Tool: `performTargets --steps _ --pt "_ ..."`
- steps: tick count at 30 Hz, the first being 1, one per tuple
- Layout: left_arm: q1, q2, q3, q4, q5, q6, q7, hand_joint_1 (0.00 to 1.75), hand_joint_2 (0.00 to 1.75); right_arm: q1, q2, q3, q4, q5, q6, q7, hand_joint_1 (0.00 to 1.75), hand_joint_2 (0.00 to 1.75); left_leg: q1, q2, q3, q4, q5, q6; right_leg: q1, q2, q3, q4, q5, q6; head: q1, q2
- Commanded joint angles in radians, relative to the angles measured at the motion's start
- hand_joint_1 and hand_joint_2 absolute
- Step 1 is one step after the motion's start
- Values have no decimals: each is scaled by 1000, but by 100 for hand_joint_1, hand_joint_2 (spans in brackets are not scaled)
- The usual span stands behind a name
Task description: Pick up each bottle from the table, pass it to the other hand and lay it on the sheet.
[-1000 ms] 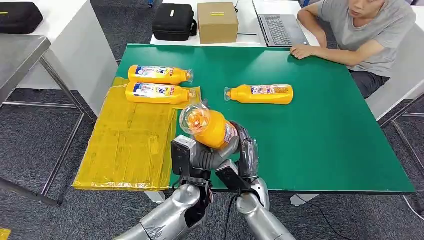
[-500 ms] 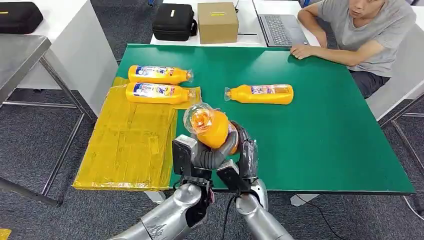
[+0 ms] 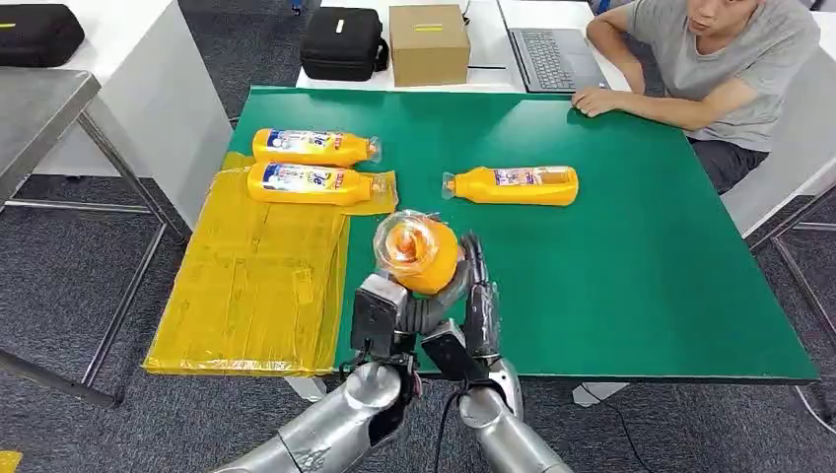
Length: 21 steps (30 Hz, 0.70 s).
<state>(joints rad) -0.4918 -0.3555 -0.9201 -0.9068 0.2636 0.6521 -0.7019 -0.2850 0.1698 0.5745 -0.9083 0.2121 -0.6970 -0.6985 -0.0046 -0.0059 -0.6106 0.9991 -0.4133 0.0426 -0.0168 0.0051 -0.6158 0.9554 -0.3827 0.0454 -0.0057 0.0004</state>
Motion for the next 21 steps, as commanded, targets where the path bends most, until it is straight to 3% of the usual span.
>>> performTargets --steps 1,4,5,9,11,16,21 --pt "-3 63 309 47 -324 46 4 175 175 11 -1 -47 70 -57 -1 0 0 175 1 5 8 -1 -3 -3 1 4 7 -1 -2 -3 0 0" --pt "43 61 461 28 -542 46 4 175 175 77 -5 -167 -4 -39 -1 0 0 175 1 2 6 -2 -1 -2 1 1 4 -2 -1 -2 0 0" --pt "55 48 515 30 -619 46 4 175 175 137 20 -273 -142 14 -1 0 0 175 1 2 6 -2 -1 -2 1 1 5 -2 -1 -2 0 0" --pt "62 46 637 47 -799 46 4 175 175 220 30 -356 -265 55 -1 0 0 175 1 1 5 0 -3 -2 1 0 4 1 -3 -2 1 0" --pt "74 43 702 52 -871 46 4 175 175 241 16 -361 -273 36 -1 0 0 175 1 1 5 -1 -2 -2 1 1 4 -1 -2 -2 0 0" --pt "71 49 712 62 -878 46 4 175 175 243 12 -362 -276 30 -1 0 0 175 0 1 4 -1 -2 -2 0 1 3 0 -2 -2 0 0" --pt "52 33 850 116 -1018 46 4 175 175 238 3 -339 -278 -14 -1 0 0 175 0 2 4 -1 -1 -2 0 1 2 -1 -1 -2 0 0"
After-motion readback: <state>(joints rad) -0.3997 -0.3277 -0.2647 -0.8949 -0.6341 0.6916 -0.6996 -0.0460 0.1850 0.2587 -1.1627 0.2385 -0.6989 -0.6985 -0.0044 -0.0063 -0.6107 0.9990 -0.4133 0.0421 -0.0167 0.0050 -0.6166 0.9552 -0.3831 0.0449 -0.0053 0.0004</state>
